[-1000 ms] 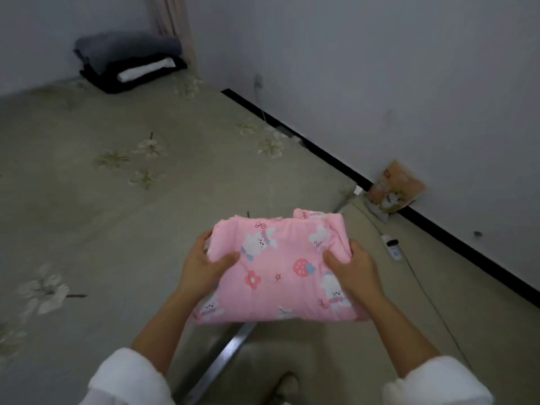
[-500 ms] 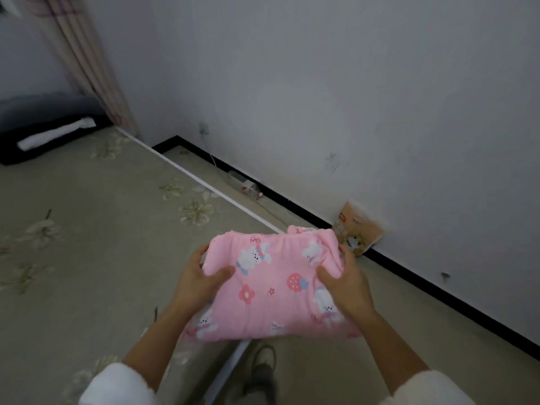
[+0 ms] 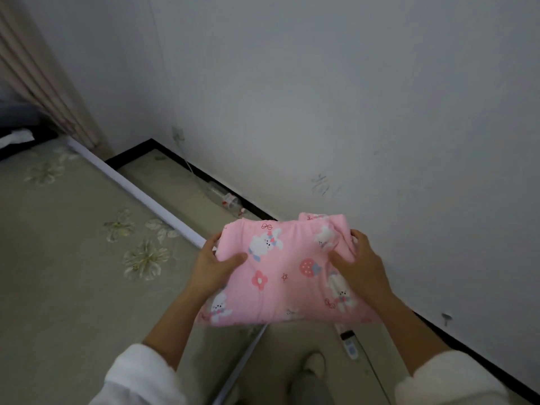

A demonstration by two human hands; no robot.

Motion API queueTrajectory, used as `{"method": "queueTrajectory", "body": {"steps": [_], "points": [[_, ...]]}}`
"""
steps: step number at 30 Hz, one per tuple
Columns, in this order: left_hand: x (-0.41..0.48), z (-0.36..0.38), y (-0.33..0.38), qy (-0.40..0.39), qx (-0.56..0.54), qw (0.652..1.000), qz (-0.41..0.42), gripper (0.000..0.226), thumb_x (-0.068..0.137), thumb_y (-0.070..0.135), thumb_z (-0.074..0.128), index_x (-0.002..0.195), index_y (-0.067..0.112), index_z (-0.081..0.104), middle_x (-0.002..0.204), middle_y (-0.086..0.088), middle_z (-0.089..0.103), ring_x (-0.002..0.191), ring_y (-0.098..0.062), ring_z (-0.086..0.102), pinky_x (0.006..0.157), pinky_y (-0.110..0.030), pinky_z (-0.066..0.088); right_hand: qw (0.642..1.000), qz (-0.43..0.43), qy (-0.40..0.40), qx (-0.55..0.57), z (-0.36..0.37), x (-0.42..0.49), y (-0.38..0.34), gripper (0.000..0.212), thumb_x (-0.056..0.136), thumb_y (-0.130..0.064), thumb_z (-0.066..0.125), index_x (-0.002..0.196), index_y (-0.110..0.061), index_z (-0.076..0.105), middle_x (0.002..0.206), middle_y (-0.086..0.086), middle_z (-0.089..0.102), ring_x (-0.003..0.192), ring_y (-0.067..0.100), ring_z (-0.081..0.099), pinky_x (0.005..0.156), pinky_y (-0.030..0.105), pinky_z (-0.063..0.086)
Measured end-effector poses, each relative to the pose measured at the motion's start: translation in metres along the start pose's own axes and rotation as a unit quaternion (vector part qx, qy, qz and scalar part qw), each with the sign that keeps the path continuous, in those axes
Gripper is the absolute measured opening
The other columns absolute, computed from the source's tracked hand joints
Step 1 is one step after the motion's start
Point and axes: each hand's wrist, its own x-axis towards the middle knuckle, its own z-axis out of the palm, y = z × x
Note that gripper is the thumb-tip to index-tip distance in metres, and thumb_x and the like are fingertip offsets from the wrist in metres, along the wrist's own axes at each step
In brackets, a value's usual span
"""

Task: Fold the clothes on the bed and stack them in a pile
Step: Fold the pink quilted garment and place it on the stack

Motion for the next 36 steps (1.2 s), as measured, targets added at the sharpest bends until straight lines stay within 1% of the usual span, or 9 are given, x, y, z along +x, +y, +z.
{"method": "queueTrajectory", "body": {"steps": [2, 6, 14, 18, 22, 26, 30, 33, 36], "points": [[0.026, 0.019, 0.007, 0.015, 0.001, 1.000, -0.008, 0.079, 0.072, 0.036, 0.081, 0.139, 0.024, 0.041, 0.125, 0.001, 0.052, 0.103, -0.019, 0.054, 0.073, -0.031, 0.049, 1.000, -0.015, -0.014, -0.005, -0.006, 0.044, 0.000, 0.076, 0.072, -0.065, 0.063, 0.135, -0.030, 0.037, 0.111, -0.004, 0.056, 0.091, 0.017, 0.051, 0.075, 0.030, 0.037], [0.088, 0.059, 0.030, 0.045, 0.001, 0.999, -0.017, 0.080, 0.071, 0.044, 0.079, 0.139, 0.026, 0.041, 0.129, 0.000, 0.055, 0.105, -0.021, 0.058, 0.084, -0.042, 0.054, 0.997, -0.059, -0.039, -0.016, -0.021, 0.147, 0.000, 0.063, 0.081, -0.045, 0.068, 0.135, -0.028, 0.038, 0.115, 0.001, 0.059, 0.101, 0.026, 0.058, 0.077, 0.030, 0.038], [0.182, 0.130, 0.095, 0.138, -0.007, 0.990, -0.025, 0.078, 0.073, 0.044, 0.078, 0.138, 0.028, 0.038, 0.128, 0.006, 0.052, 0.104, -0.018, 0.056, 0.079, -0.033, 0.051, 0.986, -0.144, -0.083, -0.032, -0.056, 0.323, -0.017, 0.056, 0.082, -0.043, 0.067, 0.129, -0.030, 0.041, 0.094, -0.011, 0.053, 0.082, 0.015, 0.050, 0.070, 0.028, 0.036], [0.198, 0.142, 0.110, 0.233, -0.033, 0.971, -0.049, 0.079, 0.073, 0.039, 0.079, 0.131, 0.026, 0.027, 0.107, 0.016, 0.046, 0.087, -0.007, 0.055, 0.077, -0.033, 0.049, 0.976, -0.174, -0.131, -0.010, -0.041, 0.376, -0.035, 0.055, 0.080, -0.043, 0.071, 0.127, -0.032, 0.044, 0.090, -0.021, 0.050, 0.079, 0.008, 0.050, 0.062, 0.019, 0.036], [0.214, 0.123, 0.108, 0.282, -0.041, 0.953, -0.099, 0.067, 0.073, 0.036, 0.081, 0.115, 0.024, 0.030, 0.106, 0.003, 0.054, 0.088, -0.020, 0.061, 0.071, -0.037, 0.051, 0.963, -0.192, -0.190, 0.013, -0.002, 0.410, -0.062, 0.059, 0.078, -0.044, 0.073, 0.129, -0.031, 0.046, 0.099, -0.015, 0.053, 0.087, 0.010, 0.052, 0.066, 0.023, 0.038], [0.236, 0.090, 0.101, 0.326, -0.032, 0.937, -0.122, 0.061, 0.072, 0.040, 0.080, 0.109, 0.029, 0.032, 0.099, 0.007, 0.056, 0.080, -0.014, 0.060, 0.056, -0.027, 0.045, 0.948, -0.209, -0.241, 0.020, 0.044, 0.437, -0.098, 0.061, 0.077, -0.047, 0.073, 0.129, -0.029, 0.046, 0.099, -0.011, 0.056, 0.086, 0.012, 0.055, 0.063, 0.023, 0.039], [0.277, 0.045, 0.096, 0.366, -0.046, 0.919, -0.138, 0.061, 0.070, 0.036, 0.082, 0.109, 0.024, 0.037, 0.092, 0.008, 0.056, 0.076, -0.014, 0.060, 0.057, -0.031, 0.049, 0.931, -0.234, -0.278, 0.022, 0.095, 0.471, -0.152, 0.061, 0.078, -0.047, 0.073, 0.129, -0.030, 0.046, 0.098, -0.015, 0.055, 0.085, 0.008, 0.055, 0.064, 0.021, 0.041], [0.317, -0.003, 0.089, 0.391, -0.051, 0.909, -0.132, 0.061, 0.069, 0.036, 0.083, 0.108, 0.023, 0.038, 0.091, 0.008, 0.055, 0.073, -0.013, 0.059, 0.047, -0.025, 0.046, 0.922, -0.255, -0.290, 0.023, 0.145, 0.497, -0.209, 0.061, 0.077, -0.045, 0.074, 0.129, -0.030, 0.046, 0.098, -0.014, 0.055, 0.087, 0.011, 0.056, 0.069, 0.026, 0.042], [0.356, -0.064, 0.082, 0.408, -0.061, 0.901, -0.136, 0.059, 0.070, 0.038, 0.082, 0.106, 0.027, 0.037, 0.094, 0.004, 0.056, 0.075, -0.015, 0.059, 0.045, -0.022, 0.042, 0.912, -0.273, -0.304, 0.033, 0.202, 0.515, -0.273, 0.059, 0.078, -0.044, 0.073, 0.129, -0.031, 0.047, 0.093, -0.021, 0.054, 0.081, 0.004, 0.054, 0.062, 0.019, 0.040]]}}
